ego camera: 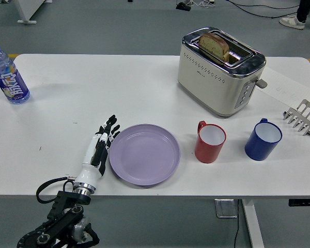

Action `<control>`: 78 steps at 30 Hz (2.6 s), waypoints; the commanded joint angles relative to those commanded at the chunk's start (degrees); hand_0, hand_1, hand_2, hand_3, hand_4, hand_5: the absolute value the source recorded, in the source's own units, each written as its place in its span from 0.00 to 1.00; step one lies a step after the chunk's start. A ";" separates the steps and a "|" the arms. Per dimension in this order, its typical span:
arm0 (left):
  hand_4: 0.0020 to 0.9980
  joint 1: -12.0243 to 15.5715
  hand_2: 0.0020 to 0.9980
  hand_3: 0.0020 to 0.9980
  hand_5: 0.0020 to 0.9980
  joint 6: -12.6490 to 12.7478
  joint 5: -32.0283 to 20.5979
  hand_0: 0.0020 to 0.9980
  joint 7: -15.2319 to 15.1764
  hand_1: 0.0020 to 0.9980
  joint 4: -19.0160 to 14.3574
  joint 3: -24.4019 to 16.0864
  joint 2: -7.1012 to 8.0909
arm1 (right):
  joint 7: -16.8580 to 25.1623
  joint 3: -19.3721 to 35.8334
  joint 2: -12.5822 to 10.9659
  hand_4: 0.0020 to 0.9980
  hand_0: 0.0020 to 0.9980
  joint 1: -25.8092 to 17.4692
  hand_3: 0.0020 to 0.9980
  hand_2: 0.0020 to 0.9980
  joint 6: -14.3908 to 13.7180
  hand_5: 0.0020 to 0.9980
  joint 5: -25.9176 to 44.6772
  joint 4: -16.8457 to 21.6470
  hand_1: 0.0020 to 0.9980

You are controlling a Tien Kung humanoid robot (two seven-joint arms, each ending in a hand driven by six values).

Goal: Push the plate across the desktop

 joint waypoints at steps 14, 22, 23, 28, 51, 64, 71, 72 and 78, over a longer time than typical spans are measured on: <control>0.49 -0.75 0.98 0.95 1.00 -0.02 -0.32 0.87 -0.04 0.92 -0.52 2.10 0.14 | 0.08 -0.60 0.03 0.28 0.66 0.13 0.68 0.73 -0.04 0.29 0.58 0.00 0.65; 0.49 -0.96 0.98 0.95 1.00 -0.15 -0.49 0.87 -0.05 0.92 -0.62 2.94 0.17 | 0.08 -0.69 0.01 0.28 0.66 0.18 0.69 0.73 -0.01 0.29 0.58 0.00 0.65; 0.49 -0.95 0.98 0.95 1.00 -0.15 -0.51 0.87 -0.06 0.92 -0.60 3.00 0.14 | 0.08 -0.75 0.00 0.28 0.66 0.17 0.69 0.73 -0.01 0.29 0.63 0.00 0.65; 0.49 -0.84 0.98 0.95 1.00 0.12 -0.13 0.87 -0.04 0.92 -0.53 1.90 0.00 | 0.05 -0.75 0.04 0.28 0.66 0.13 0.68 0.73 -0.04 0.29 0.67 0.00 0.65; 0.49 -0.52 0.89 0.79 1.00 -1.69 7.36 0.81 4.54 0.85 -3.24 -22.38 4.57 | -0.49 -0.19 0.22 0.28 0.66 -0.32 0.68 0.72 -0.12 0.28 0.04 0.00 0.65; 0.50 1.42 0.85 0.77 1.00 -12.07 11.02 0.79 10.91 0.83 -4.41 -37.74 4.96 | -0.52 0.44 0.32 0.28 0.66 -0.52 0.68 0.72 -0.11 0.28 -0.34 0.00 0.64; 0.51 1.96 0.83 0.77 1.00 -21.15 12.63 0.79 20.30 0.83 -4.86 -42.83 5.93 | -0.50 0.61 0.31 0.28 0.66 -0.38 0.68 0.72 -0.10 0.28 -0.43 0.00 0.64; 0.51 2.04 0.83 0.77 1.00 -22.58 12.60 0.79 21.52 0.83 -4.98 -43.39 6.05 | -0.48 0.62 0.31 0.28 0.66 -0.36 0.68 0.72 -0.10 0.28 -0.40 0.00 0.64; 0.51 1.91 0.83 0.77 1.00 -25.57 12.43 0.79 25.15 0.83 -5.33 -45.10 6.16 | -0.46 0.76 0.27 0.28 0.66 -0.31 0.68 0.72 -0.07 0.28 -0.53 0.00 0.64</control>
